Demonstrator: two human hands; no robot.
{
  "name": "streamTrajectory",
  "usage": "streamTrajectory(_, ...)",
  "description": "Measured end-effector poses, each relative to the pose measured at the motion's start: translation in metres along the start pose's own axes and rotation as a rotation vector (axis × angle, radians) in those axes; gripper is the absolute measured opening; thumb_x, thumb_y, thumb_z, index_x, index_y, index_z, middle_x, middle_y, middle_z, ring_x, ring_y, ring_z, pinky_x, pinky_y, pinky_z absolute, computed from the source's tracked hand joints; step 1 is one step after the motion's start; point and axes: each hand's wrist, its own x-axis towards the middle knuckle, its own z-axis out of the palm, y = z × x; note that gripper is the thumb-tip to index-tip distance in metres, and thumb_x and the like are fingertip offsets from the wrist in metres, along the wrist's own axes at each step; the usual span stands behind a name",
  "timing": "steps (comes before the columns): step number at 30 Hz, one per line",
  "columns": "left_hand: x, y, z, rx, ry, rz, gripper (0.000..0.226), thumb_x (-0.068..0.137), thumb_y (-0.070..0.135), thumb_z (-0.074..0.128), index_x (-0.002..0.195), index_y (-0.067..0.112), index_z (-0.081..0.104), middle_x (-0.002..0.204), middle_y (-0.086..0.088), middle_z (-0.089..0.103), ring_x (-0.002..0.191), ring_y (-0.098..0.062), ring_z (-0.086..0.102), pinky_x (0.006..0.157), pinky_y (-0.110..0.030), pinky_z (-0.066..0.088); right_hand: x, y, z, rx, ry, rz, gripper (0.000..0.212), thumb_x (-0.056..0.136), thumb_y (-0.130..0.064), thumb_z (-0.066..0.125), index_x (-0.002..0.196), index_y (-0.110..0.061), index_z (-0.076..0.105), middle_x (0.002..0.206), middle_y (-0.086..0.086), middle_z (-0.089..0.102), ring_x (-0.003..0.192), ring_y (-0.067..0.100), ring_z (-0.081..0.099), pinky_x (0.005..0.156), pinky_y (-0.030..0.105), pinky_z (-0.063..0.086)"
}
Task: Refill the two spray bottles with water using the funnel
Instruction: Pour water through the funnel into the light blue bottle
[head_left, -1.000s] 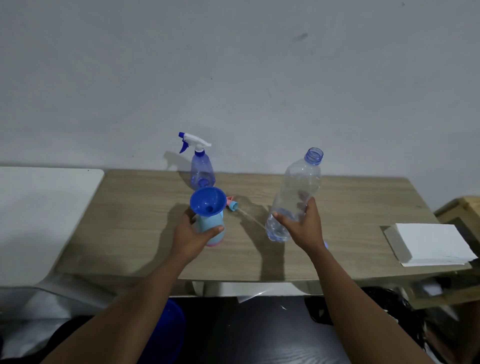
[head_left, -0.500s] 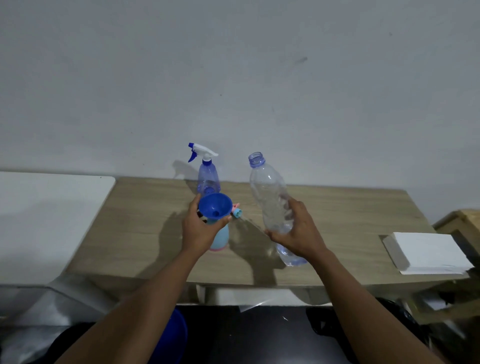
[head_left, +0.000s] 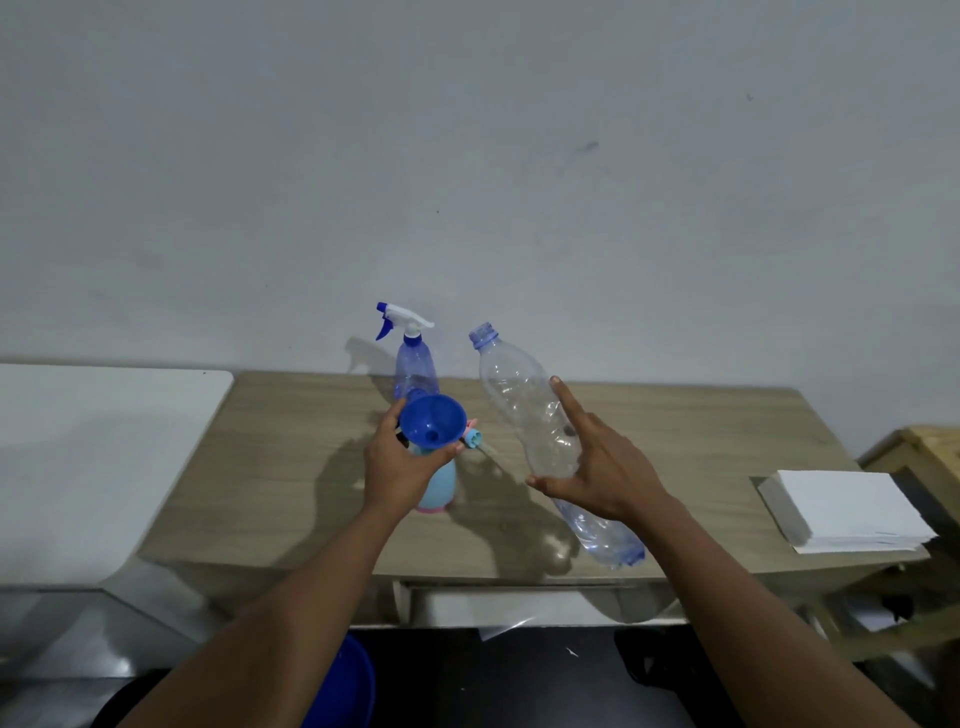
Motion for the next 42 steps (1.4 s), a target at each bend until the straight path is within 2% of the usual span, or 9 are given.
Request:
streamTrajectory(4, -0.001, 0.002, -0.002, -0.004, -0.004, 0.009, 0.088, 0.052, 0.022, 0.099, 0.129, 0.02, 0.056, 0.118, 0.005, 0.067, 0.111, -0.012, 0.064, 0.098, -0.036, 0.053, 0.001, 0.003, -0.002, -0.082, -0.062, -0.012, 0.122, 0.062, -0.076, 0.07, 0.145, -0.063, -0.019, 0.122, 0.004, 0.061, 0.106, 0.032, 0.066, 0.081, 0.049, 0.057)
streamTrajectory(8, -0.001, 0.006, -0.004, -0.009, -0.023, 0.006, 0.091, 0.053, 0.021, 0.098, 0.132, 0.018, 0.055, 0.12, 0.003, 0.067, 0.11, -0.012, 0.064, 0.095, -0.031, 0.055, 0.002, 0.005, -0.009, -0.198, -0.163, -0.033, 0.121, 0.063, -0.075, 0.068, 0.143, -0.064, -0.022, 0.122, 0.004, 0.06, 0.103, 0.033, 0.067, 0.083, 0.048, 0.057)
streamTrajectory(12, -0.001, 0.01, -0.005, 0.012, -0.041, 0.003, 0.094, 0.054, 0.022, 0.097, 0.136, 0.018, 0.052, 0.124, 0.0, 0.065, 0.107, -0.014, 0.065, 0.087, -0.021, 0.053, 0.002, 0.008, -0.018, -0.301, -0.224, -0.073, 0.119, 0.067, -0.071, 0.068, 0.142, -0.064, -0.023, 0.123, 0.003, 0.06, 0.103, 0.031, 0.067, 0.082, 0.045, 0.057)
streamTrajectory(19, 0.0, 0.012, -0.006, 0.046, -0.067, 0.0, 0.098, 0.056, 0.025, 0.096, 0.142, 0.018, 0.048, 0.122, 0.001, 0.065, 0.102, -0.014, 0.066, 0.08, -0.016, 0.053, 0.007, 0.007, -0.031, -0.422, -0.317, -0.103, 0.117, 0.066, -0.068, 0.068, 0.141, -0.066, -0.022, 0.115, -0.001, 0.06, 0.095, 0.029, 0.066, 0.077, 0.036, 0.053)
streamTrajectory(24, 0.002, 0.009, -0.008, 0.042, -0.082, -0.011, 0.1, 0.055, 0.028, 0.097, 0.142, 0.018, 0.049, 0.122, 0.001, 0.066, 0.101, -0.011, 0.066, 0.086, -0.025, 0.055, 0.014, 0.004, -0.034, -0.481, -0.329, -0.125, 0.116, 0.068, -0.067, 0.068, 0.142, -0.064, -0.022, 0.109, -0.002, 0.058, 0.089, 0.028, 0.064, 0.068, 0.033, 0.044)
streamTrajectory(28, 0.004, 0.01, -0.009, 0.049, -0.089, -0.02, 0.099, 0.054, 0.028, 0.097, 0.141, 0.018, 0.05, 0.12, 0.002, 0.066, 0.098, -0.005, 0.065, 0.077, -0.012, 0.052, 0.021, 0.0, -0.039, -0.517, -0.341, -0.14, 0.117, 0.069, -0.066, 0.07, 0.144, -0.063, -0.02, 0.101, -0.004, 0.053, 0.08, 0.026, 0.059, 0.065, 0.032, 0.042)
streamTrajectory(30, 0.005, 0.009, -0.009, 0.05, -0.091, -0.029, 0.098, 0.054, 0.026, 0.097, 0.141, 0.017, 0.051, 0.119, 0.002, 0.066, 0.095, 0.003, 0.063, 0.072, -0.006, 0.05, 0.025, 0.0, -0.043, -0.555, -0.335, -0.162, 0.117, 0.069, -0.066, 0.07, 0.144, -0.063, -0.02, 0.103, -0.003, 0.056, 0.082, 0.026, 0.062, 0.064, 0.032, 0.043)
streamTrajectory(35, 0.006, 0.009, -0.007, 0.055, -0.099, -0.039, 0.099, 0.054, 0.024, 0.097, 0.141, 0.016, 0.051, 0.116, 0.004, 0.066, 0.088, 0.015, 0.058, 0.068, -0.002, 0.046, 0.035, 0.002, -0.053, -0.631, -0.312, -0.213, 0.115, 0.068, -0.065, 0.068, 0.143, -0.065, -0.018, 0.109, -0.002, 0.06, 0.086, 0.027, 0.067, 0.067, 0.033, 0.051)
streamTrajectory(42, 0.01, 0.007, -0.007, 0.065, -0.1, -0.038, 0.102, 0.051, 0.028, 0.098, 0.141, 0.017, 0.051, 0.121, 0.001, 0.067, 0.093, 0.01, 0.06, 0.069, -0.005, 0.048, 0.045, 0.002, -0.058, -0.642, -0.328, -0.241, 0.114, 0.067, -0.063, 0.068, 0.141, -0.066, -0.019, 0.109, -0.003, 0.06, 0.09, 0.027, 0.066, 0.072, 0.035, 0.054)
